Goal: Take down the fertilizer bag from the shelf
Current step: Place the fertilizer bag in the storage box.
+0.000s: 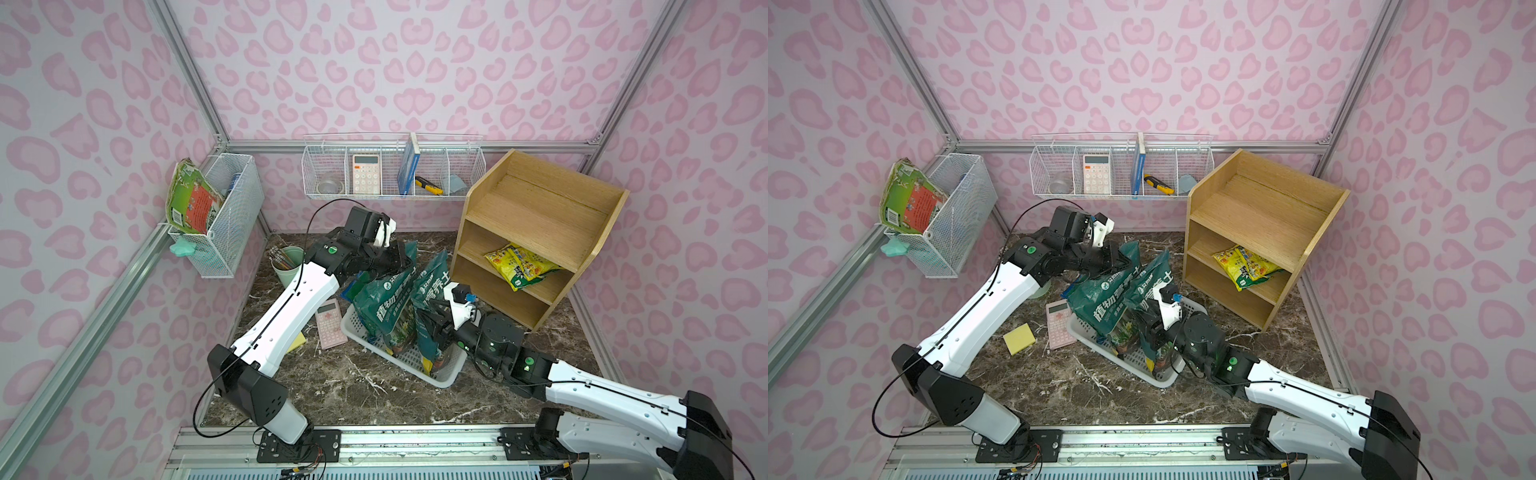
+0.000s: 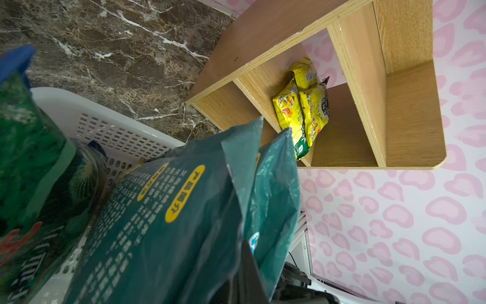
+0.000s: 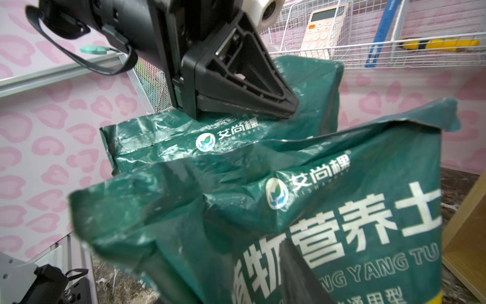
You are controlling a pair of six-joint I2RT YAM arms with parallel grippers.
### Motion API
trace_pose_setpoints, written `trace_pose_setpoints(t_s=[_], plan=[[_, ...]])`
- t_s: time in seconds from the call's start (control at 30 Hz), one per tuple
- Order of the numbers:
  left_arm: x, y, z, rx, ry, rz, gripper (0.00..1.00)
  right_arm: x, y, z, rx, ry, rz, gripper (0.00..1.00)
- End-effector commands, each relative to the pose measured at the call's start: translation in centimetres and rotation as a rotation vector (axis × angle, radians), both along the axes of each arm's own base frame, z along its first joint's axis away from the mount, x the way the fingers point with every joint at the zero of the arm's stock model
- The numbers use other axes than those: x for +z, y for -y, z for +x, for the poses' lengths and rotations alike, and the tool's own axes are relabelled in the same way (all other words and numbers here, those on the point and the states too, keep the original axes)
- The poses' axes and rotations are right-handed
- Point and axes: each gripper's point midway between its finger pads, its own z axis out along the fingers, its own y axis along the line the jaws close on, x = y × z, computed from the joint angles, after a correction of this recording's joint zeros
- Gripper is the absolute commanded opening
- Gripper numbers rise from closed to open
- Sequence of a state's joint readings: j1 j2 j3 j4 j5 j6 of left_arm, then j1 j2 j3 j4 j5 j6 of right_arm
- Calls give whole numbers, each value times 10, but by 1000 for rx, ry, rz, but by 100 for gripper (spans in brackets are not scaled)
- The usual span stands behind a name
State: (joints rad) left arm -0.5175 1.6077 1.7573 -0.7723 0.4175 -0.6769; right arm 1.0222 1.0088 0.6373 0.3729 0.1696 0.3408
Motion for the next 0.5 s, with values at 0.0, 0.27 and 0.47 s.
trace_pose_setpoints(t_s=[0.0, 0.27, 0.47], plan=[[7, -10, 5, 20, 34, 63, 0, 8, 12, 4, -46, -19, 37, 78], [12, 4, 4, -51, -25, 64, 27, 9, 24, 3, -1, -39, 82, 27], [9, 12, -21, -86, -59, 98, 87, -3, 5, 0, 72, -49, 52, 0]])
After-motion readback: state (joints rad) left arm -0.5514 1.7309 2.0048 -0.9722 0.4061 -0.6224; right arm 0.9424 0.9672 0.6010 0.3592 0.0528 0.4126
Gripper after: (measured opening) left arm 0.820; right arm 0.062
